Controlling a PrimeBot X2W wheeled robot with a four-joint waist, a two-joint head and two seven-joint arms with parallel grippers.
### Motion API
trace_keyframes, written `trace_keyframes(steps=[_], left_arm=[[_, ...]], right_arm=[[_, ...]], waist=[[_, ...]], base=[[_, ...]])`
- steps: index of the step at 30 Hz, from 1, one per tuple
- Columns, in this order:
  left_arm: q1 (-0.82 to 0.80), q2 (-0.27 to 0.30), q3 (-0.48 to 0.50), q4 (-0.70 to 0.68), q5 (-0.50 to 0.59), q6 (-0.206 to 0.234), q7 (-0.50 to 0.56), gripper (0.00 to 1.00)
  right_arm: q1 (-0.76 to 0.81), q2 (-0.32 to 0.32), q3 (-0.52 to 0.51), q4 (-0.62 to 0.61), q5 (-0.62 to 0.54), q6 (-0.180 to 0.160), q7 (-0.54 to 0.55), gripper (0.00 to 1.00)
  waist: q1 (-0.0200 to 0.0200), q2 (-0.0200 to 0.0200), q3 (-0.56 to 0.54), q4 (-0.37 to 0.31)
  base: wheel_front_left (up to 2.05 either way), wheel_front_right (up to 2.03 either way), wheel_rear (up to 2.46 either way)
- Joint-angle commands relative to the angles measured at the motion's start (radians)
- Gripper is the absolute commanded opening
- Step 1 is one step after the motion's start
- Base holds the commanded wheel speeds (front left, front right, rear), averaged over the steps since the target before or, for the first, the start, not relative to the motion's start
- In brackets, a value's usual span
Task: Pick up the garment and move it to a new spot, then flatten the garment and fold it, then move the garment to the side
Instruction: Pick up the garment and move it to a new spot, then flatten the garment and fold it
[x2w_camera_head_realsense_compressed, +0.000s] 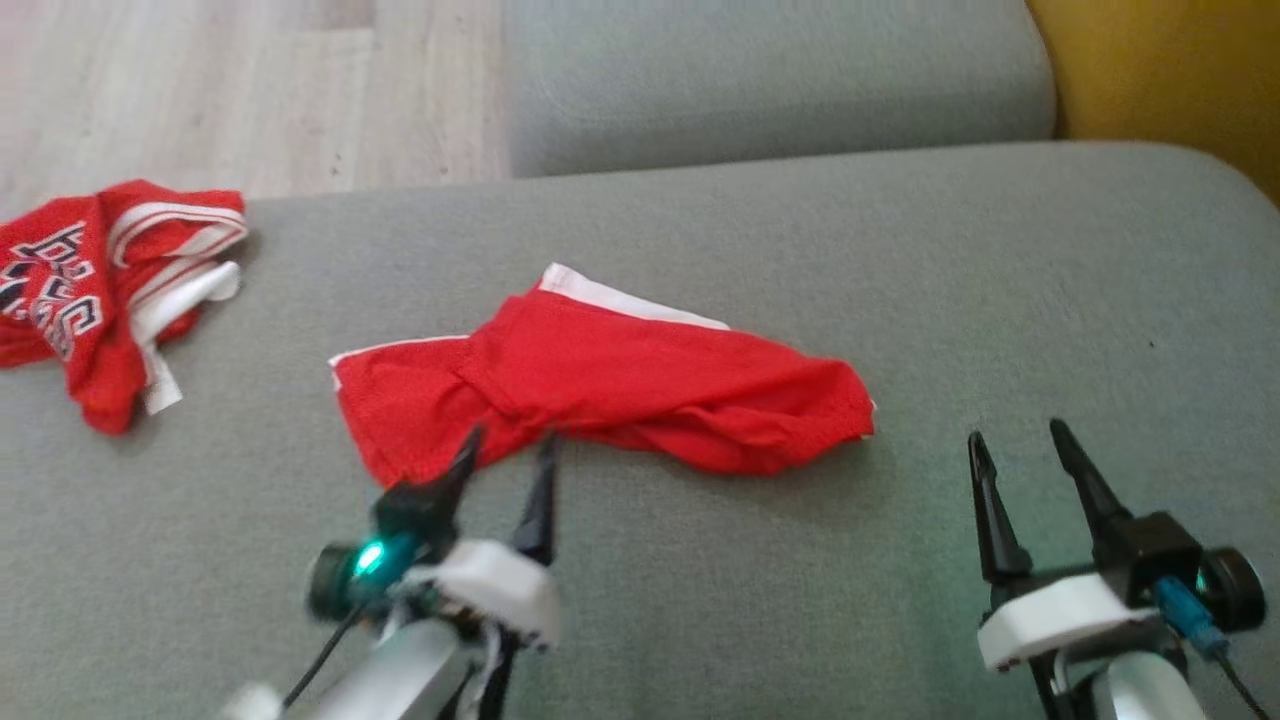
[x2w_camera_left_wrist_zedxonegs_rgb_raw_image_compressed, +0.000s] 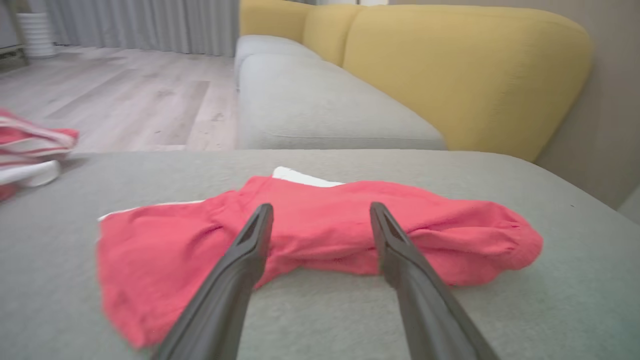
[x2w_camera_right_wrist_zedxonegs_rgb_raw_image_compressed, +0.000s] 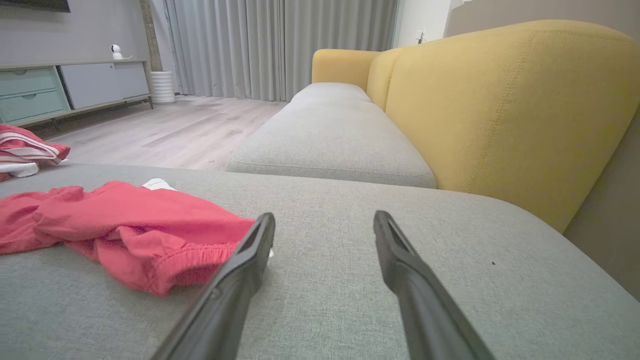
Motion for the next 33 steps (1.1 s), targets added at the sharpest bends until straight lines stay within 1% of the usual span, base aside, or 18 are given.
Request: trace_keyframes(steps=[1,3,6,7,10,13,15,18,19,26,33], left_arm=[[-0.001,0.039,0.062,-0.048,-0.012,0.019,-0.018,1.0],[0.05,0.071,0.089,-0.08,-0.024,0.043,-0.027,1.0],[0.125,0.112,0.129,-0.136,-0.038,0.067,-0.039,1.0],[0.173,0.137,0.154,-0.171,-0.041,0.079,-0.044,1.0],[0.24,0.166,0.197,-0.215,-0.038,0.089,-0.049,1.0],[0.294,0.177,0.247,-0.243,-0.031,0.088,-0.051,1.0],[0.324,0.177,0.284,-0.262,-0.011,0.082,-0.051,1.0],[0.366,0.17,0.328,-0.28,0.015,0.06,-0.051,1.0],[0.366,0.17,0.328,-0.28,0.015,0.06,-0.051,1.0],[0.409,0.155,0.362,-0.267,0.065,0.017,-0.051,1.0],[0.408,0.146,0.369,-0.248,0.078,0.0,-0.051,1.0]], right_arm=[[-0.003,-0.004,0.022,-0.043,-0.004,0.008,0.005,1.0],[0.014,-0.004,0.024,-0.055,-0.001,0.008,0.011,1.0],[0.04,-0.004,0.027,-0.071,0.007,0.008,0.019,1.0],[0.058,-0.004,0.03,-0.081,0.013,0.008,0.024,1.0],[0.084,-0.004,0.035,-0.091,0.024,0.008,0.029,1.0],[0.105,-0.004,0.041,-0.096,0.037,0.008,0.031,1.0],[0.116,-0.004,0.044,-0.098,0.043,0.008,0.031,1.0],[0.124,-0.004,0.049,-0.099,0.05,0.008,0.032,1.0],[0.124,-0.004,0.049,-0.099,0.05,0.008,0.032,1.0],[0.123,-0.004,0.053,-0.094,0.056,0.008,0.031,1.0],[0.117,-0.004,0.055,-0.086,0.059,0.008,0.03,1.0]], waist=[[0.0003,-0.0001,-0.026,0.024],[0.0003,-0.0001,-0.036,0.03],[0.0003,-0.0001,-0.046,0.037],[0.0003,-0.0001,-0.051,0.041],[0.0003,-0.0001,-0.056,0.045],[0.0003,-0.0001,-0.061,0.045],[0.0003,-0.0001,-0.064,0.045],[0.0003,-0.0001,-0.066,0.043],[0.0003,-0.0001,-0.066,0.043],[0.0003,-0.0001,-0.067,0.04],[0.0003,-0.0001,-0.061,0.039]], base=[[0.0,0.0,0.0],[0.0,0.0,0.0],[0.0,0.0,0.0],[0.0,0.0,0.0],[0.0,0.0,0.0],[0.0,0.0,0.0],[0.0,0.0,0.0],[0.0,0.0,0.0],[0.0,0.0,0.0],[0.0,0.0,0.0],[0.0,0.0,0.0]])
